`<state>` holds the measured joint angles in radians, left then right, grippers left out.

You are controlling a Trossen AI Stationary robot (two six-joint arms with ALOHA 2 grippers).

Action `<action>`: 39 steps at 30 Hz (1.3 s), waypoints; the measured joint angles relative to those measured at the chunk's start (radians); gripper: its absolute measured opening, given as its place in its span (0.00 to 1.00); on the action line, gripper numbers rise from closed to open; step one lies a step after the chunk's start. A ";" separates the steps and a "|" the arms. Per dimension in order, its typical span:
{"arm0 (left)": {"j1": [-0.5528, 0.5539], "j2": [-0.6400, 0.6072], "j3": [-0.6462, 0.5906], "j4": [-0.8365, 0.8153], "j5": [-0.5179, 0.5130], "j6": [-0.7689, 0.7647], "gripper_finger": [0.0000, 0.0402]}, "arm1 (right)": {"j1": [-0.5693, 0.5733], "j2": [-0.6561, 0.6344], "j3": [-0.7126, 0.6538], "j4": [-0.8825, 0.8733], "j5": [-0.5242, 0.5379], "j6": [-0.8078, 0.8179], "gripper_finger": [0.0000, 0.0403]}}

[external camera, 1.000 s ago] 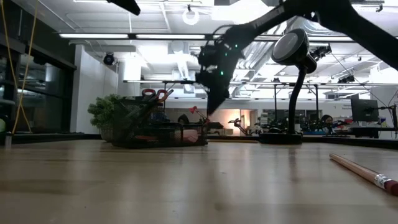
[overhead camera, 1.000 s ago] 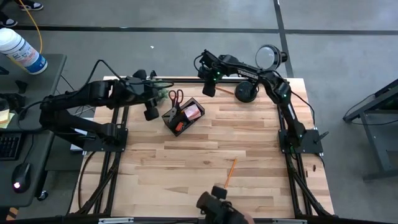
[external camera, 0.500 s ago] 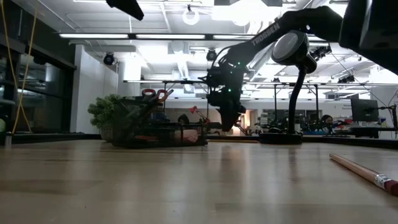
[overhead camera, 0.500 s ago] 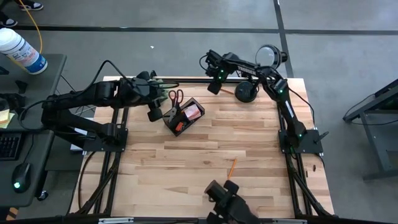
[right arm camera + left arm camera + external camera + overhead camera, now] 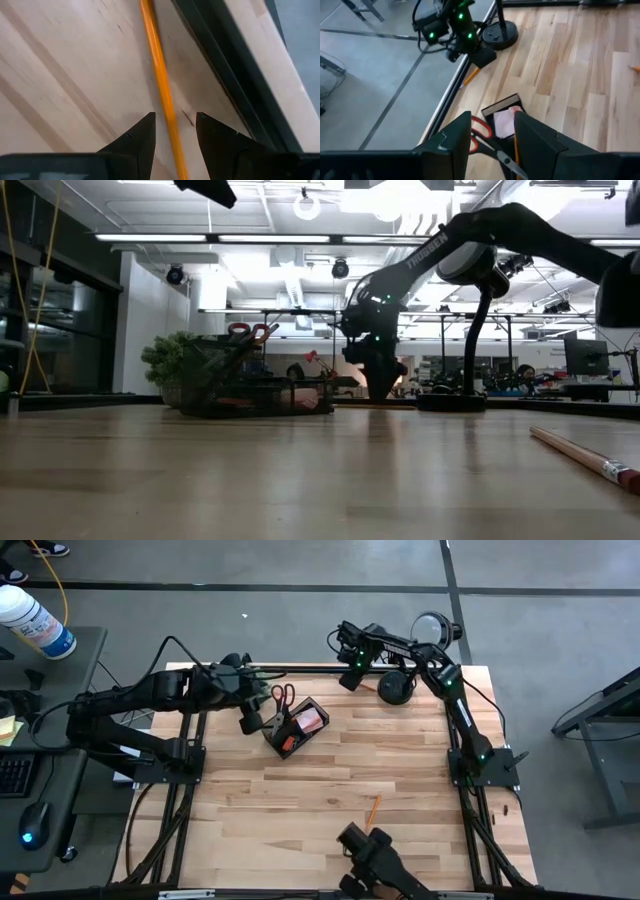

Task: Pick and place office supplies into organizer
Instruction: Put the top orange pencil into the black desk organizer

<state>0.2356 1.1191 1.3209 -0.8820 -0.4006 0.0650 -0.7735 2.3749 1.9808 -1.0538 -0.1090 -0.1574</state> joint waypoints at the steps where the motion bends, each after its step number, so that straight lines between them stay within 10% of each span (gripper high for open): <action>1: 0.000 0.000 0.000 0.004 0.005 -0.001 0.34 | 0.001 0.005 0.000 0.001 0.008 -0.002 0.33; 11: 0.000 0.000 0.000 0.020 0.019 -0.018 0.34 | 0.001 0.015 0.000 0.003 -0.001 -0.026 0.30; 22: 0.000 0.000 0.000 0.020 0.016 -0.019 0.34 | 0.004 0.015 0.002 -0.008 -0.036 -0.037 0.01; 39: 0.000 0.000 0.000 0.020 0.016 -0.019 0.34 | 0.051 0.017 0.001 -0.023 0.011 -0.042 0.20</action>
<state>0.2355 1.1191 1.3209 -0.8619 -0.3848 0.0463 -0.7228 2.3917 1.9816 -1.0768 -0.0979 -0.1989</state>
